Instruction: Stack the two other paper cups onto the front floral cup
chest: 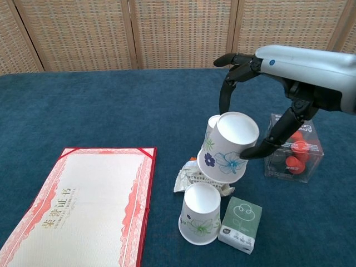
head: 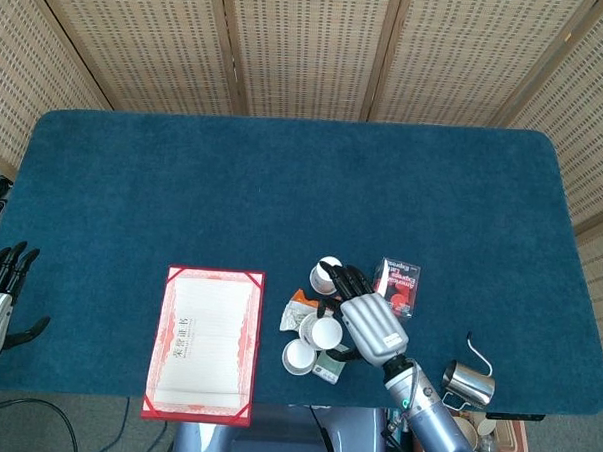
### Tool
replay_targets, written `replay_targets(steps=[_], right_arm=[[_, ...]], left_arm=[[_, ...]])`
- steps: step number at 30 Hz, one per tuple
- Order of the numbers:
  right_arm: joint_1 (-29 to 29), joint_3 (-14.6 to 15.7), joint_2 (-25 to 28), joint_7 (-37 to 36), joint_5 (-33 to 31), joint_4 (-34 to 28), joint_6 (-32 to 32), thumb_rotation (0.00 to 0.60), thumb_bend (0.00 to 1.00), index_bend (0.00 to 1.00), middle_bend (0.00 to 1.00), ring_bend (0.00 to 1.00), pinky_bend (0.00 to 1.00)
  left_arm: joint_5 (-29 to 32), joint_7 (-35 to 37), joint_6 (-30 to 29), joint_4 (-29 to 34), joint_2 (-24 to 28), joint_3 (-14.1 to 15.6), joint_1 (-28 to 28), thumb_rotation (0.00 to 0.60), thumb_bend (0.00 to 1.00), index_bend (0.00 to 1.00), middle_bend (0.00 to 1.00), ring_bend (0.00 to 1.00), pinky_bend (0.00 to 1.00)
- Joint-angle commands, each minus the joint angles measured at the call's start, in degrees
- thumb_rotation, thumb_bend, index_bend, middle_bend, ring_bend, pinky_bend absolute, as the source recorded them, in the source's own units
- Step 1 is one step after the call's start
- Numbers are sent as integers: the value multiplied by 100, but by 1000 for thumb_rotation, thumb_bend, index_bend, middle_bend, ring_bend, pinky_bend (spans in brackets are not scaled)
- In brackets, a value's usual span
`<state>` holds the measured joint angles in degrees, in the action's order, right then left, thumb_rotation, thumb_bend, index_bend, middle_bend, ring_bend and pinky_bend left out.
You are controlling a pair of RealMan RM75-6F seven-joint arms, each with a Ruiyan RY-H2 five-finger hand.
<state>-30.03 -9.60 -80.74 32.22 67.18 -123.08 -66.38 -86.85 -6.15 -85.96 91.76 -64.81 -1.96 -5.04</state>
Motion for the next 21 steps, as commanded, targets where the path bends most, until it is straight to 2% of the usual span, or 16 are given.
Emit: replay_targets(steps=[1, 12, 21], right_arm=[[-8, 24, -43, -10, -16, -66, -66, 600, 96, 514, 41, 0, 0], [-66, 285, -330, 179, -58, -155, -175, 600, 96, 518, 43, 0, 0], [-134, 322, -500, 229, -159, -16, -218, 600, 96, 518, 42, 0, 0]], left_arm=[[-7, 6, -7, 2, 2, 0, 1, 600, 226, 0, 0, 0, 0], [-7, 69, -27, 2, 26, 2, 16, 600, 226, 0, 0, 0, 0], [17, 99, 2, -17, 30, -7, 4, 600, 225, 0, 0, 0, 0]])
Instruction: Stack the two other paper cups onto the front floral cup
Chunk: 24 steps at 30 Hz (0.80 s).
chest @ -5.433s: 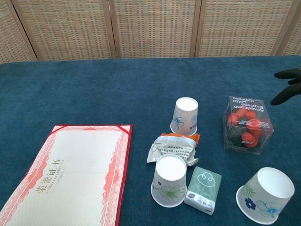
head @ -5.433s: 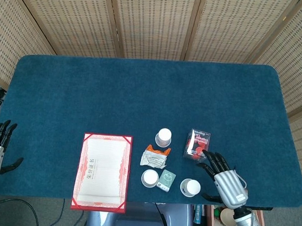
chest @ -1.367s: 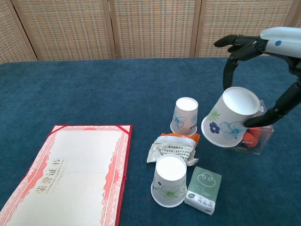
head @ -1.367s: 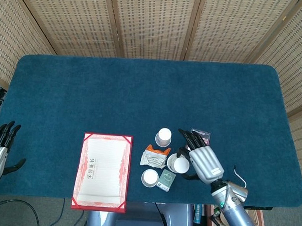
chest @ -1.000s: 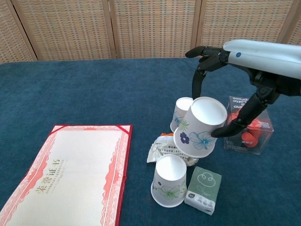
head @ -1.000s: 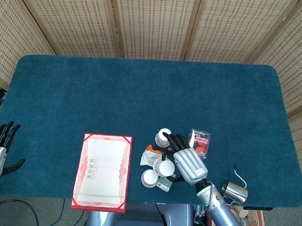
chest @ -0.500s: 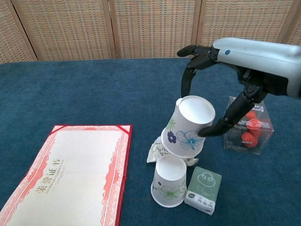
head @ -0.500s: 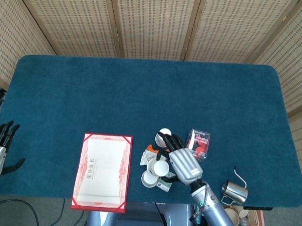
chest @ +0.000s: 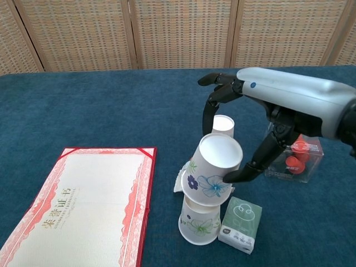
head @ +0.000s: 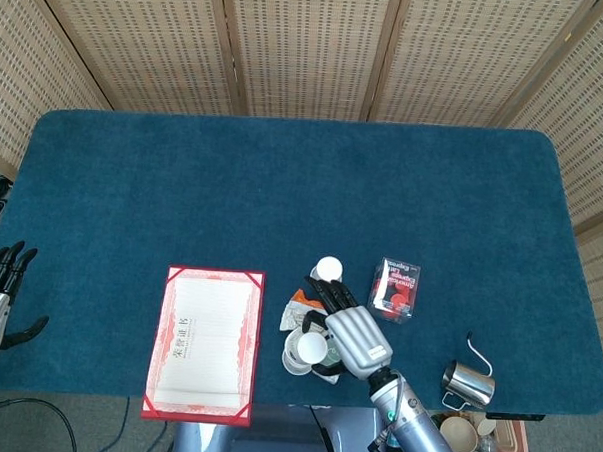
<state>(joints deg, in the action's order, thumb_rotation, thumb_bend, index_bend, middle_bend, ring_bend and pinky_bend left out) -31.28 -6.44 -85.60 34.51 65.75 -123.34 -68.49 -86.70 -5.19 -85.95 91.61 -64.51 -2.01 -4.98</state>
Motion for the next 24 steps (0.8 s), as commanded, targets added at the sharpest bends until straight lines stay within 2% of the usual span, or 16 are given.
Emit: replay_targets(steps=[1, 16, 24], right_arm=[[-12, 12, -18, 0, -28, 14, -11, 600, 96, 518, 42, 0, 0], [-7, 211, -125, 18, -35, 1, -75, 600, 96, 518, 38, 0, 0], [-39, 220, -314, 13, -74, 197, -73, 600, 96, 518, 21, 0, 0]], left_arm=[[4, 8, 2, -2, 1, -3, -1, 600, 226, 0, 0, 0, 0], [0, -11, 3, 6, 1, 5, 1, 600, 225, 0, 0, 0, 0], [5, -3, 14, 11, 8, 8, 0, 600, 226, 0, 0, 0, 0]])
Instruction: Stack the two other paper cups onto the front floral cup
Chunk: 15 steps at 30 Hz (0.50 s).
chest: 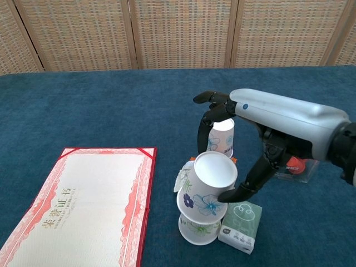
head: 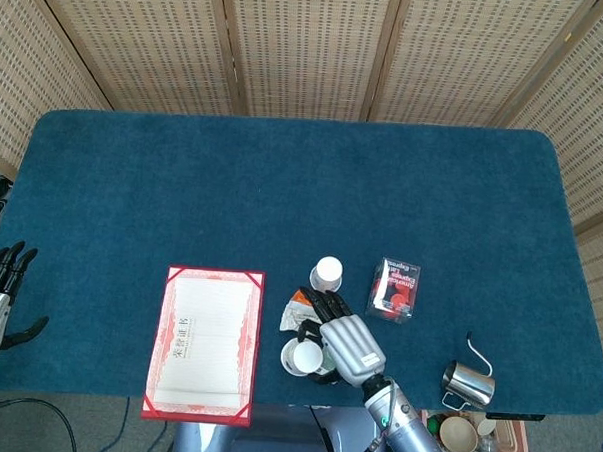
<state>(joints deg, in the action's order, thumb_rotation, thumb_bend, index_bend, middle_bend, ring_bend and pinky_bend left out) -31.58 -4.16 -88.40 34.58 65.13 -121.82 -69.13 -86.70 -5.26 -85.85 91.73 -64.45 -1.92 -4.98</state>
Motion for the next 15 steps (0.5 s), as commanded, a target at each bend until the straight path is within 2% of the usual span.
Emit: replay_targets(steps=[1, 3, 6, 7, 15], right_arm=[[-12, -16, -55, 8, -6, 77, -21, 600, 96, 517, 14, 0, 0], [-14, -28, -93, -5, -7, 124, -35, 600, 96, 477, 3, 0, 0], [-27, -24, -105, -29, -18, 190, -11, 600, 96, 323, 0, 0, 0], [-26, -24, -100, -37, -15, 194, -11, 600, 96, 299, 0, 0, 0], [-6, -74, 95, -132, -4, 105, -56, 600, 95, 270, 0, 0, 0]], left_arm=[[6, 10, 5, -3, 2, -2, -1, 600, 226, 0, 0, 0, 0], [12, 14, 7, -6, 0, -8, -4, 600, 226, 0, 0, 0, 0], [19, 25, -4, -8, 1, -12, 1, 600, 225, 0, 0, 0, 0], [18, 28, -4, -8, 2, -12, 2, 600, 225, 0, 0, 0, 0], [-6, 10, -17, 0, 3, -3, 5, 600, 225, 0, 0, 0, 0]])
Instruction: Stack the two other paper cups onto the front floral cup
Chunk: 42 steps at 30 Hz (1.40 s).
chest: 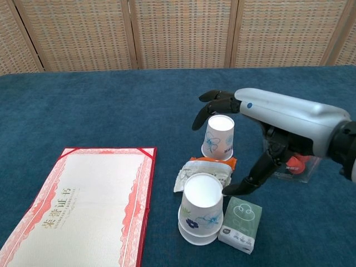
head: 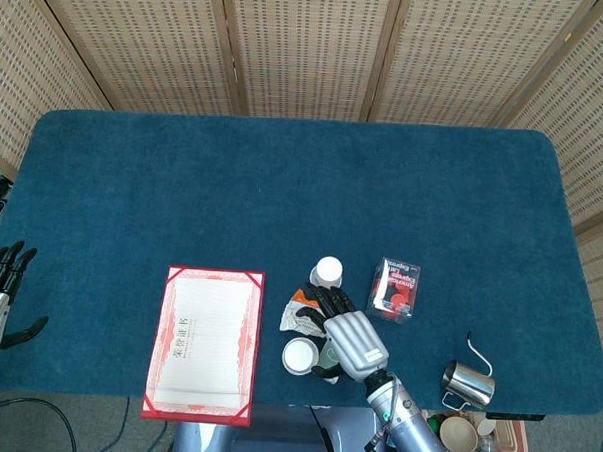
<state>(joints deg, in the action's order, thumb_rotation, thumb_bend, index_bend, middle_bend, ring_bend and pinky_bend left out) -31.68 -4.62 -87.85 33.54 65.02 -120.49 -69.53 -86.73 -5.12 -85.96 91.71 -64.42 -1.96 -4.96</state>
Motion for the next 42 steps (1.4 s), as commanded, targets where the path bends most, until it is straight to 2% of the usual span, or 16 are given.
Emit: replay_targets(steps=[1, 10, 21, 35, 40, 42], right_arm=[[4, -42, 65, -40, 3, -41, -20, 600, 96, 270, 0, 0, 0], [-120, -508, 480, -94, -190, -52, -77, 600, 95, 270, 0, 0, 0], [-587, -1004, 612, -95, -1020, 371, 307, 600, 96, 278, 0, 0, 0], [-1163, -1233, 212, -118, -1883, 1229, 620, 600, 96, 293, 0, 0, 0], [-1292, -1242, 106, -197, -2053, 1498, 702, 600, 96, 299, 0, 0, 0], [-1351, -1191, 80, -258, -1915, 1679, 808, 600, 96, 299, 0, 0, 0]], left_arm=[[-3, -5, -9, 2, 0, 1, 5, 600, 225, 0, 0, 0, 0], [0, -37, 4, 10, -7, 5, 1, 600, 225, 0, 0, 0, 0], [-8, -105, 0, 30, -29, 10, 1, 600, 225, 0, 0, 0, 0], [22, -119, 74, 14, -46, 11, -30, 600, 226, 0, 0, 0, 0], [32, -143, 103, 12, -58, 11, -44, 600, 226, 0, 0, 0, 0], [36, -159, 130, 5, -68, 16, -55, 600, 226, 0, 0, 0, 0]])
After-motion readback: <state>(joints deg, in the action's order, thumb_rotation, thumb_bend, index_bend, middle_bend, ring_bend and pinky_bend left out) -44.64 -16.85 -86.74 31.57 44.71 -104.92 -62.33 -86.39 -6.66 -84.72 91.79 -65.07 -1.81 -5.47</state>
